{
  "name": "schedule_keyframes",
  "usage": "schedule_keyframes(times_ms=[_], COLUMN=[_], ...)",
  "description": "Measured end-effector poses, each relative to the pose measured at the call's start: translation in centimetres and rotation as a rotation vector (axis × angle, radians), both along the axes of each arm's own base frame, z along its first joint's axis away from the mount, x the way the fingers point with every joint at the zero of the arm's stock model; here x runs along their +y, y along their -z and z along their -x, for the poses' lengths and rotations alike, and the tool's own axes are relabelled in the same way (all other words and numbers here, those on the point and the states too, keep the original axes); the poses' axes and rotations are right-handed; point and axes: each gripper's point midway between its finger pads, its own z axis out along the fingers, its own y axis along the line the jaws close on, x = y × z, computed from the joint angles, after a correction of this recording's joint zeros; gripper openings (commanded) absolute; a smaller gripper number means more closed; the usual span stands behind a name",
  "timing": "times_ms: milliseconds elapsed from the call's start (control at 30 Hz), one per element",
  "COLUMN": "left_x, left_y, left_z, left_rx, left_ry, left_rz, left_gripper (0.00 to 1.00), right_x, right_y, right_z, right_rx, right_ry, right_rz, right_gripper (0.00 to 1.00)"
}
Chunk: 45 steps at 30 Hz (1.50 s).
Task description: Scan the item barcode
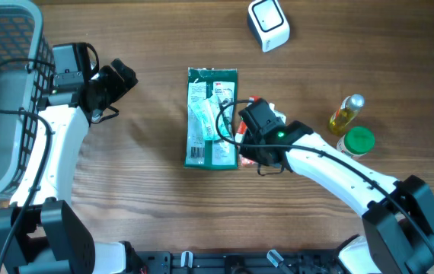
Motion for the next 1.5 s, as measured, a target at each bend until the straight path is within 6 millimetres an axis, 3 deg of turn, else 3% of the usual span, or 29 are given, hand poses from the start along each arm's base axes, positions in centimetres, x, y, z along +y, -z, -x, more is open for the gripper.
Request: schedule_keyframes(times_ms=[400, 600, 800, 867, 967, 1100, 1333, 1433, 1500], left_x=[0.0, 0.0, 0.0, 0.0, 0.0, 0.0, 0.0, 0.0, 0.0], left_y=[0.0, 0.0, 0.0, 0.0, 0.0, 0.0, 0.0, 0.0, 0.0], left_z=[0.0, 0.0, 0.0, 0.0, 0.0, 0.0, 0.0, 0.0, 0.0], left_rx=[0.000, 0.000, 0.000, 0.000, 0.000, 0.000, 0.000, 0.000, 0.000], left_ry=[0.000, 0.000, 0.000, 0.000, 0.000, 0.000, 0.000, 0.000, 0.000], left_rz=[0.000, 0.000, 0.000, 0.000, 0.000, 0.000, 0.000, 0.000, 0.000], left_gripper=[1.00, 1.00, 1.00, 1.00, 1.00, 1.00, 1.00, 1.00, 1.00], right_x=[0.5, 1.2, 1.1, 0.9, 0.2, 1.0, -0.9, -0.8, -0.8], right_y=[0.1, 0.5, 0.5, 0.5, 0.4, -0.8, -2.6, -2.6, -1.6], right_z=[0.5, 2.8, 2.9, 2.7, 1.9, -2.1, -7.1, -8.0, -8.1], right_rx=[0.012, 0.070, 0.079, 0.068, 0.022, -0.163, -0.304, -0.330, -0.314], right_ry=[0.024, 0.035, 0.085, 0.090, 0.093, 0.036, 0.101, 0.112, 0.110], right_rz=[-0.010, 0.012, 0.006, 0.017, 0.058, 0.041, 0.002, -0.015, -0.003], right_gripper=[0.23, 0.17, 0.13, 0.07, 0.04, 0.05, 0.04, 0.05, 0.04])
